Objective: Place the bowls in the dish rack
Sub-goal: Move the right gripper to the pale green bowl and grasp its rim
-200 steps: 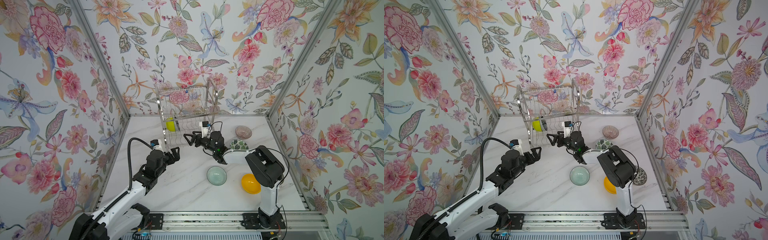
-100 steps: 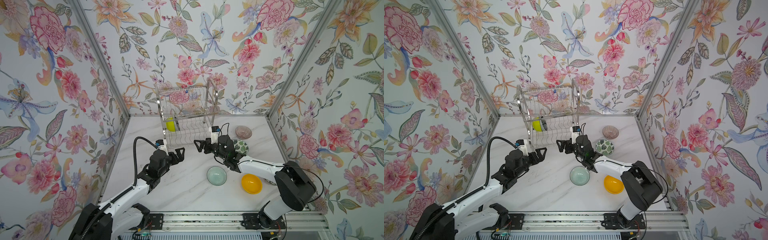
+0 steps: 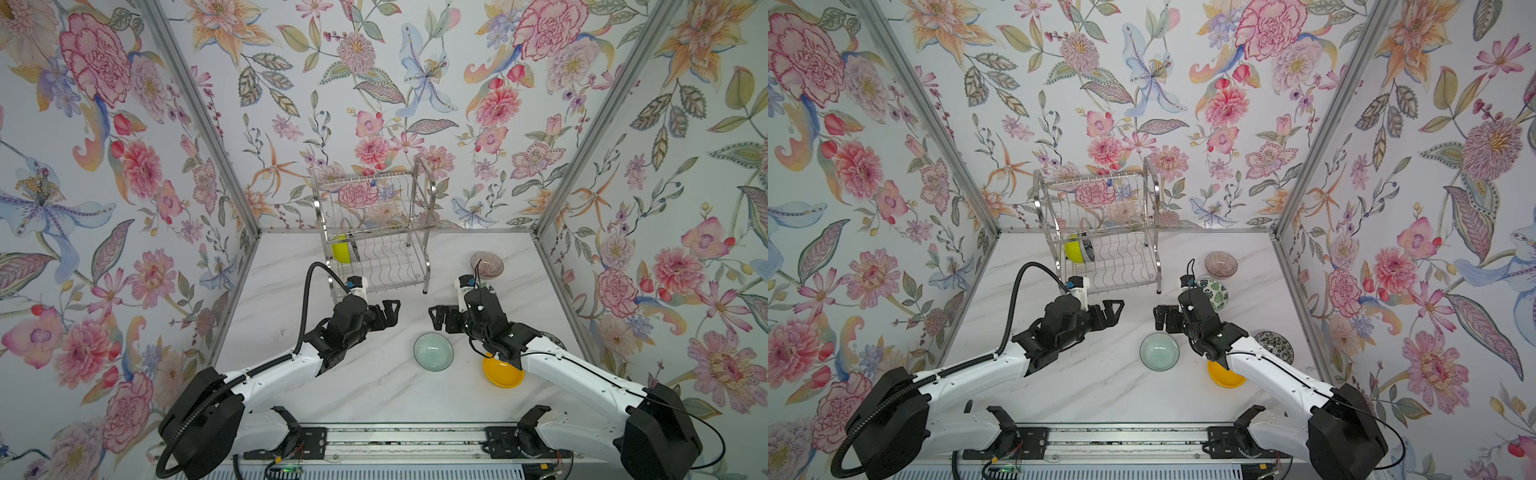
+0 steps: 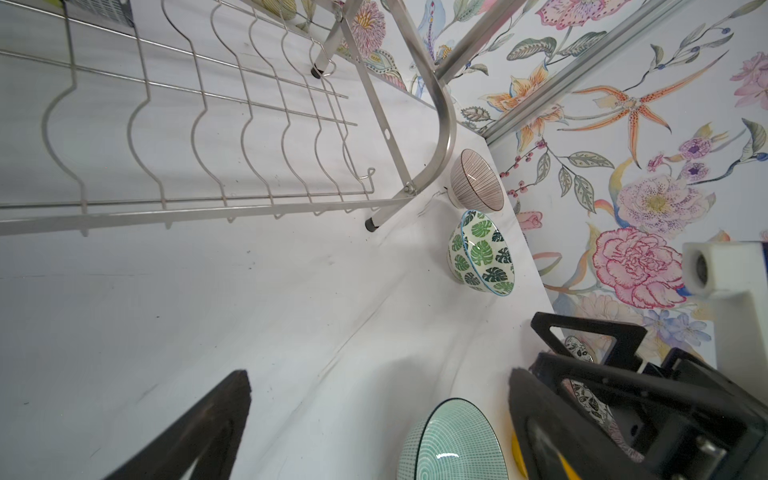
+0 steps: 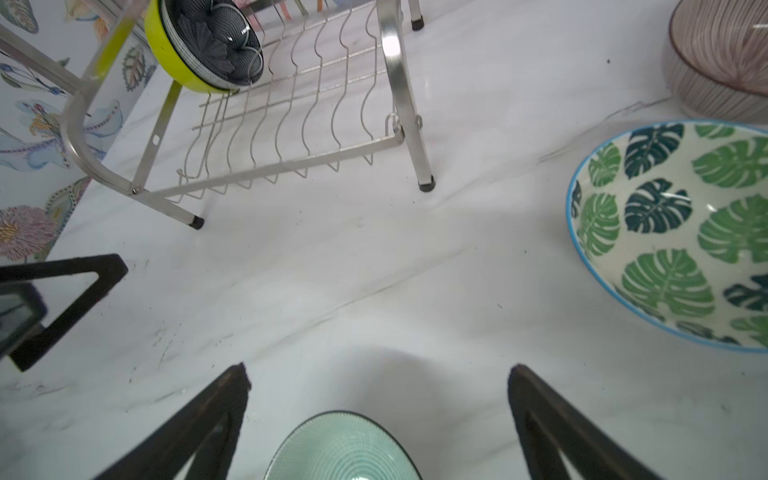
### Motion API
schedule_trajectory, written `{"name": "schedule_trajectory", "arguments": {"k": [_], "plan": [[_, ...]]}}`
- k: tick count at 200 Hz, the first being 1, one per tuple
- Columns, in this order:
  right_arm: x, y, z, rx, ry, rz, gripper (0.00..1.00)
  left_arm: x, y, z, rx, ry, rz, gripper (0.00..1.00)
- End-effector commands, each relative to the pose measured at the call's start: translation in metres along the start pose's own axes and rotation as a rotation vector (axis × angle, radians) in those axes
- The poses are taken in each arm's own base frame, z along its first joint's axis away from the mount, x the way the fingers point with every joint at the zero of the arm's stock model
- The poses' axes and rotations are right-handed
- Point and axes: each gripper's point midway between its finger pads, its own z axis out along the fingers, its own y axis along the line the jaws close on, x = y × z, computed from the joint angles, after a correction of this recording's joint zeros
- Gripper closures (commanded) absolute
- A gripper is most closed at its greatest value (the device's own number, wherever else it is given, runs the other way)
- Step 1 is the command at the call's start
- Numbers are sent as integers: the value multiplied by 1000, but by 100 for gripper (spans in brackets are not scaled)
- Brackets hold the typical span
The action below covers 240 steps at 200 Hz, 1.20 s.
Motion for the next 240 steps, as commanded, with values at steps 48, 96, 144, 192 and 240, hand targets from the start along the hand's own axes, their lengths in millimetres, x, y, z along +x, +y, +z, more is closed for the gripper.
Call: {"name": "schedule_trajectory", "arguments": {"k": [48,96,144,192,240], "plan": [[38,-4,-4,-33,165,13,8,17,-10,0,-14,1,-69,1],[57,-2,3,-55,234,21,19,31,-7,-8,-5,-2,-91,1],[79,-18,1,23,272,30,23,31,-19,-4,34,15,-75,1],[108,-24,10,47,338,56,26,36,-38,6,67,41,-46,1],[121,-29,21,70,364,54,34,38,-40,12,65,52,-38,1]]}}
